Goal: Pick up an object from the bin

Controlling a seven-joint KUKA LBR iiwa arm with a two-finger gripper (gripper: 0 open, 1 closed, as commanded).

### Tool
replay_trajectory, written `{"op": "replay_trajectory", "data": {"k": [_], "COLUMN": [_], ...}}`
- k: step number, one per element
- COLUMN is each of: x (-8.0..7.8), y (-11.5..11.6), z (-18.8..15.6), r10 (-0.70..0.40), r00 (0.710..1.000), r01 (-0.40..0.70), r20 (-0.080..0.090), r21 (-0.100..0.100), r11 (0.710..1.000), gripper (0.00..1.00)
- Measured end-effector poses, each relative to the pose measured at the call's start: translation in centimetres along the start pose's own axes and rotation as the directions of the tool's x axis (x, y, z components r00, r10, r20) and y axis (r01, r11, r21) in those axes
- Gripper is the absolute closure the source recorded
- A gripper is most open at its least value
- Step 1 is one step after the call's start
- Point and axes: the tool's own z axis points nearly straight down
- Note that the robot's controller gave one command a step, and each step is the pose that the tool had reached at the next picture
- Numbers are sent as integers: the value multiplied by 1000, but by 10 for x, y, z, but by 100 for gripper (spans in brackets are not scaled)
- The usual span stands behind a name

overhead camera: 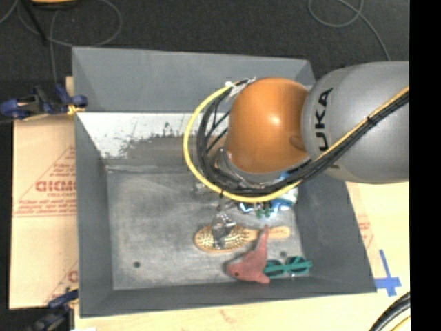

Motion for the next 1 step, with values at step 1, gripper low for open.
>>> {"op": "replay_trajectory", "data": {"k": [1], "x": [6], "y": [-10], "z": [28], "r10": [-156], "r00": [988], "r01": [156], "r20": [-3], "r21": [-1], "r11": [988], "gripper": [0]}}
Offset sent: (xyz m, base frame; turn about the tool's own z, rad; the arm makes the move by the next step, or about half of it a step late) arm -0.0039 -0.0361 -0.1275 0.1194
